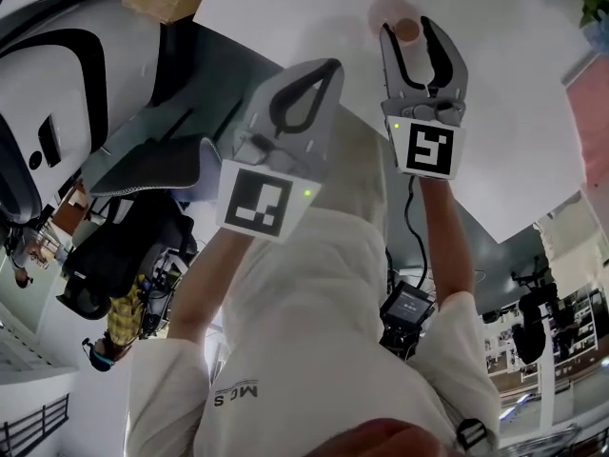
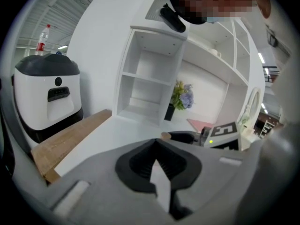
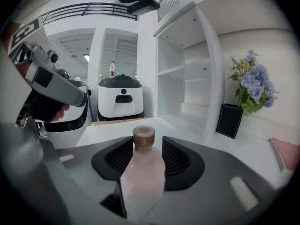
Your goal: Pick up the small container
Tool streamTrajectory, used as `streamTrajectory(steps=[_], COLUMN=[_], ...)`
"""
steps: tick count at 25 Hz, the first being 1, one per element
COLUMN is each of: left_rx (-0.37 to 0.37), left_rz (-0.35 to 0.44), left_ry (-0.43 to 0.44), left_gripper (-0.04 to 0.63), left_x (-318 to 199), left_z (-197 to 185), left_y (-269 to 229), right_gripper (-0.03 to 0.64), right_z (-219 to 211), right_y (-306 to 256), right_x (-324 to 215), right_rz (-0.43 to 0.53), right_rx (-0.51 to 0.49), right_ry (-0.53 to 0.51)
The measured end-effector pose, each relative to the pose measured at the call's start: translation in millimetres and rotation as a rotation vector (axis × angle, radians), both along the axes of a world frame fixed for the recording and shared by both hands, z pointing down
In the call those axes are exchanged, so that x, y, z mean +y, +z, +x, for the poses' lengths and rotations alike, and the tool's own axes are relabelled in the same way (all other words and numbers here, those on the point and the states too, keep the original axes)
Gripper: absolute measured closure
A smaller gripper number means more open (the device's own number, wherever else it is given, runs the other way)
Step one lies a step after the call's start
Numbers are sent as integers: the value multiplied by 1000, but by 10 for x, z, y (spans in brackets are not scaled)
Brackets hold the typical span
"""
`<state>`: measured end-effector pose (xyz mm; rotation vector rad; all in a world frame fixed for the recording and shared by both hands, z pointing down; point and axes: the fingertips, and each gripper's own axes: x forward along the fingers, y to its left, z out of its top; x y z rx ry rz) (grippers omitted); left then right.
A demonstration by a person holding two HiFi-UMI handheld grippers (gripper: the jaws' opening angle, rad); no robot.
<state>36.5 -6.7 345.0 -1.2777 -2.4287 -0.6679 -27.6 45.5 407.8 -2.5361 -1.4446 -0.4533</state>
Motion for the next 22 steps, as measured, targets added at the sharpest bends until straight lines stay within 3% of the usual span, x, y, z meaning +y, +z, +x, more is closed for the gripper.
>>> streamTrajectory(steps=[4,16,22], left_rx=[6,0,6], left_rz=[3,-25,-55], left_ry=[17,23,29], left_gripper=[595,595,595], left_x=[58,5,-56], left_z=[-42,-64,-108], left_y=[103,-2,-231], right_gripper=[477,480,480], right_z=[31,-10,-82], right_y=[27,41,-276], right_x=[26,-62,-201], right_rz=[-16,31,20], right_rx=[50,32,31], right_ry=[-18,-47,-76])
